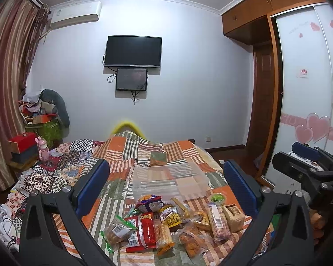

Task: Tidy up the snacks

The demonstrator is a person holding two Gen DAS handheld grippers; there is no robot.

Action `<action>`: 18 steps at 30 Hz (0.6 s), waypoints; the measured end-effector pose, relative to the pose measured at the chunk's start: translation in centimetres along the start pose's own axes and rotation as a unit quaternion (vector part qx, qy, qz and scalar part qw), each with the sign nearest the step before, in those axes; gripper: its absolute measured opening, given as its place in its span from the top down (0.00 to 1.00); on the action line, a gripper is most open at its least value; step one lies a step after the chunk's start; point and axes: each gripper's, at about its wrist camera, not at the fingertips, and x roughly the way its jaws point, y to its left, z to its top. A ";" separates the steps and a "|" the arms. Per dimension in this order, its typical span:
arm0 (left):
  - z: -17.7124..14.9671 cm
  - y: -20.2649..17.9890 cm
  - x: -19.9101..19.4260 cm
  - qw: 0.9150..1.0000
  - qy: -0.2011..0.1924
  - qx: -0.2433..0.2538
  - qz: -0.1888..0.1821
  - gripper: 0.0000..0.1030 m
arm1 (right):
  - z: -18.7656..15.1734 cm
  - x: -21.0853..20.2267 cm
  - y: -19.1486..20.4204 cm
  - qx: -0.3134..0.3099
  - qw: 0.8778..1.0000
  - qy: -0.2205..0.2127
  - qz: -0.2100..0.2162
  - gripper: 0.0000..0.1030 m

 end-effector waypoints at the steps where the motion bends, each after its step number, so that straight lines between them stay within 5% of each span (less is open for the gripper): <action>1: 0.0 0.0 0.0 1.000 0.000 0.000 0.000 0.00 | 0.0 0.0 0.0 0.000 1.000 -0.001 0.000 0.00; 18: 0.1 0.3 -0.2 1.000 0.000 -0.001 0.002 0.00 | 0.4 -0.4 0.2 0.001 1.000 -0.005 0.003 0.00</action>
